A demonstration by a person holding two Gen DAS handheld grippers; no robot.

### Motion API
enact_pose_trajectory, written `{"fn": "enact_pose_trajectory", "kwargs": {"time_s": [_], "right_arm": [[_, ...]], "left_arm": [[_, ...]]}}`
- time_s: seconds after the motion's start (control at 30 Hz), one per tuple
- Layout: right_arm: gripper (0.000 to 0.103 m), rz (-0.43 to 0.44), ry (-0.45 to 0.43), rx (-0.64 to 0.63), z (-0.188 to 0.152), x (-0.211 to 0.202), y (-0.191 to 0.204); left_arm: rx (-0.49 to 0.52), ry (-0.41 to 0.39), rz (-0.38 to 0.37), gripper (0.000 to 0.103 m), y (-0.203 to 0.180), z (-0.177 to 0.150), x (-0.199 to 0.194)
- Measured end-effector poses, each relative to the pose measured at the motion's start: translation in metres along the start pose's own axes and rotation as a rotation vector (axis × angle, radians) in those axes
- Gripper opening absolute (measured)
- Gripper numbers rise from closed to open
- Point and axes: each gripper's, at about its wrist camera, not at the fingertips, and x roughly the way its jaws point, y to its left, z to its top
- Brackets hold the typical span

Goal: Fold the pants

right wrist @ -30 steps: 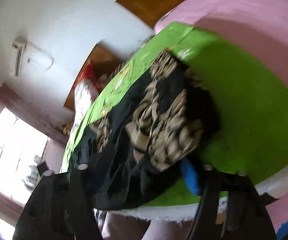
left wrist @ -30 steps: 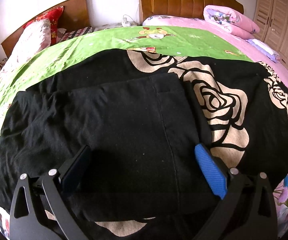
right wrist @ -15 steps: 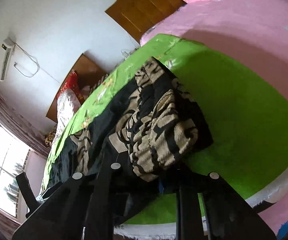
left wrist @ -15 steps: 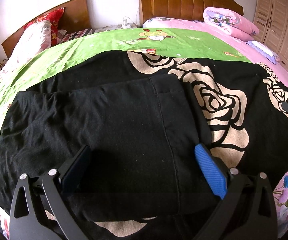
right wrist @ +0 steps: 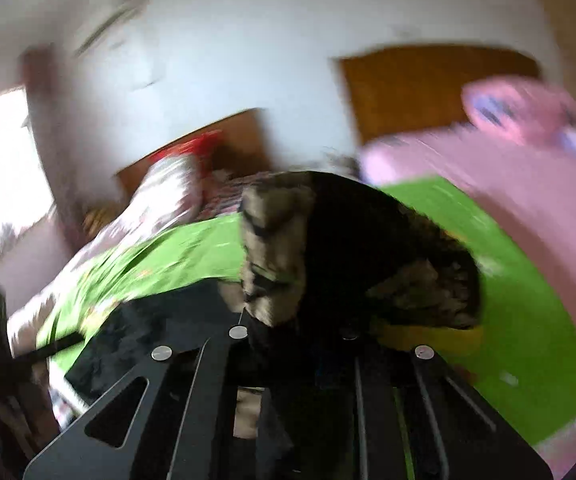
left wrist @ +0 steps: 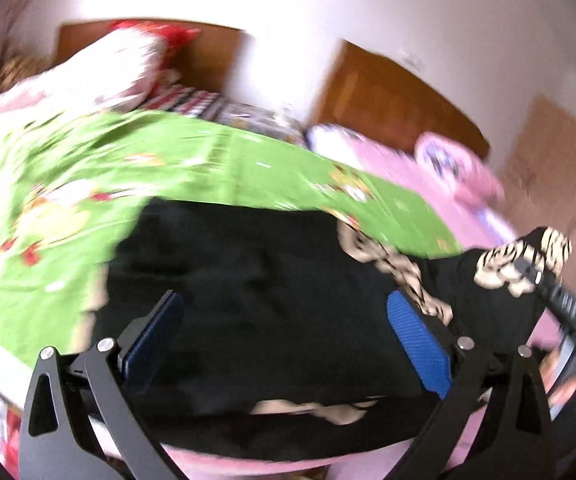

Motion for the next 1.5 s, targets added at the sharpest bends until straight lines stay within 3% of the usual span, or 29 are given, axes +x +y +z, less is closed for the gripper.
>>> {"fn": "enact_pose_trajectory", "kwargs": {"time_s": [0.1, 0.17, 0.23, 0.3, 0.47, 0.73, 0.87, 0.9, 0.93, 0.97, 1.0, 1.07, 1.13, 1.2, 1.27, 1.37, 1.5], "right_arm": [[0.014, 0.044, 0.033, -0.235, -0.016, 0.027, 0.078], [0.013, 0.063, 0.083, -0.381, -0.044, 0.05, 0.124], [0.012, 0.038, 0.142, -0.493, -0.077, 0.071, 0.15], [0.012, -0.009, 0.152, -0.58, -0.101, 0.079, 0.158], [0.011, -0.058, 0.101, -0.641, -0.116, 0.073, 0.155], [0.011, -0.103, -0.039, -0.626, -0.105, 0.053, 0.155], [0.011, -0.089, -0.017, -0.642, -0.108, 0.054, 0.156], [0.011, -0.084, -0.012, -0.637, -0.108, 0.054, 0.155], [0.014, -0.085, -0.007, -0.629, -0.105, 0.054, 0.156], [0.02, -0.087, 0.006, -0.611, -0.102, 0.051, 0.15], [0.026, -0.079, 0.018, -0.588, -0.098, 0.047, 0.142], [0.07, -0.056, 0.016, -0.516, -0.091, 0.032, 0.122], [0.086, -0.038, -0.006, -0.431, -0.089, 0.011, 0.094], [0.087, -0.022, -0.037, -0.331, -0.095, -0.017, 0.059], [0.088, -0.061, -0.064, -0.242, -0.106, -0.043, 0.026], [0.088, -0.107, -0.044, -0.169, -0.125, -0.063, -0.003], [0.088, -0.099, 0.013, -0.164, -0.143, -0.06, -0.006]], "left_arm": [[-0.097, 0.026, -0.068, 0.101, 0.034, 0.009, -0.01], [-0.157, 0.058, -0.142, 0.101, 0.049, 0.011, -0.01], [-0.187, 0.118, -0.233, 0.101, 0.054, 0.011, 0.0], [-0.191, 0.176, -0.273, 0.101, 0.051, 0.008, 0.013], [-0.197, 0.316, -0.413, 0.101, 0.029, 0.007, 0.056], [-0.188, 0.453, -0.498, 0.101, -0.02, 0.021, 0.1], [-0.126, 0.505, -0.453, 0.1, -0.047, 0.031, 0.118], [-0.108, 0.514, -0.412, 0.086, -0.052, 0.032, 0.123], [-0.076, 0.532, -0.321, 0.056, -0.058, 0.031, 0.129], [-0.05, 0.55, -0.266, 0.046, -0.062, 0.029, 0.134], [-0.046, 0.553, -0.258, 0.043, -0.061, 0.028, 0.135], [-0.047, 0.549, -0.242, 0.039, -0.055, 0.026, 0.136], [-0.056, 0.547, -0.242, 0.037, -0.051, 0.025, 0.136], [-0.051, 0.545, -0.226, 0.036, -0.046, 0.022, 0.135], [-0.027, 0.547, -0.189, 0.034, -0.048, 0.021, 0.138], [0.013, 0.538, -0.154, 0.028, -0.053, 0.018, 0.139], [0.017, 0.485, -0.151, 0.023, -0.06, 0.022, 0.127]]}}
